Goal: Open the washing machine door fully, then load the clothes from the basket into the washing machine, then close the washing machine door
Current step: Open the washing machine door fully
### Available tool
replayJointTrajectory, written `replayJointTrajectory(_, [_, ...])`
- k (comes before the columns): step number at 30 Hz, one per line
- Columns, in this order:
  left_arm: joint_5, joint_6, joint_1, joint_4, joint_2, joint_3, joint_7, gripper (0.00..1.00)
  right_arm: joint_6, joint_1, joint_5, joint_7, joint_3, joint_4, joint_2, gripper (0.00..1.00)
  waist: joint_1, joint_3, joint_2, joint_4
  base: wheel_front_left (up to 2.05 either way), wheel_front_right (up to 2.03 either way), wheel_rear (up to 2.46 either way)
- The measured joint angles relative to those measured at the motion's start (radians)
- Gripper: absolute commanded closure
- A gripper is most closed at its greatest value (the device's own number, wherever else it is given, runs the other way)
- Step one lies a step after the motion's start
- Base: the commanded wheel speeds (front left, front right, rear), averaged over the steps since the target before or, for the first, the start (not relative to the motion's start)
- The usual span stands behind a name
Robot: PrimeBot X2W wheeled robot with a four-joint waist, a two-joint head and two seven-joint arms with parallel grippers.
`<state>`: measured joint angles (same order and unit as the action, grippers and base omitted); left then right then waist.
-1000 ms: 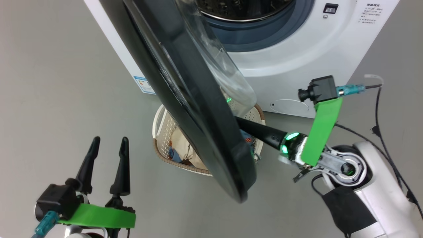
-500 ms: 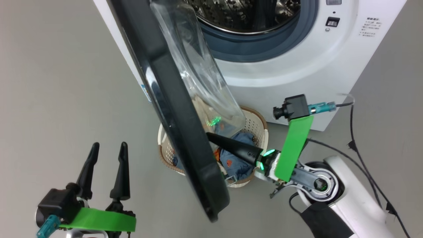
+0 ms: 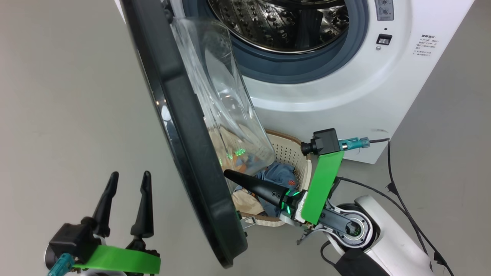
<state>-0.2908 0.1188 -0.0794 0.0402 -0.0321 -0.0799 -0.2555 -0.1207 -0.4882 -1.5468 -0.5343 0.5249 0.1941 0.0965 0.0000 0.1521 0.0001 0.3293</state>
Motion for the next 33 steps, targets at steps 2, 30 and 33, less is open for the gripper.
replayJointTrajectory(2, [0.0,0.0,0.0,0.001,0.0,0.001,0.0,0.0,0.0,0.0,-0.005,0.004,0.007,0.002,0.0,1.0,0.0,-0.004,0.0,-0.002,0.0,0.0,0.0])
replayJointTrajectory(30, [0.018,0.002,0.04,0.008,-0.001,0.053,0.0,0.0,0.0,0.055,0.137,0.327,0.043,-0.175,0.164,0.0,0.0,-0.056,-0.0001,-0.072,0.0,0.0,0.0])
replayJointTrajectory(33, [0.023,0.001,0.042,0.008,-0.001,0.062,0.0,0.0,0.0,0.06,0.217,0.467,0.061,-0.182,0.223,0.0,0.0,-0.061,0.0,-0.087,0.0,0.0,0.0])
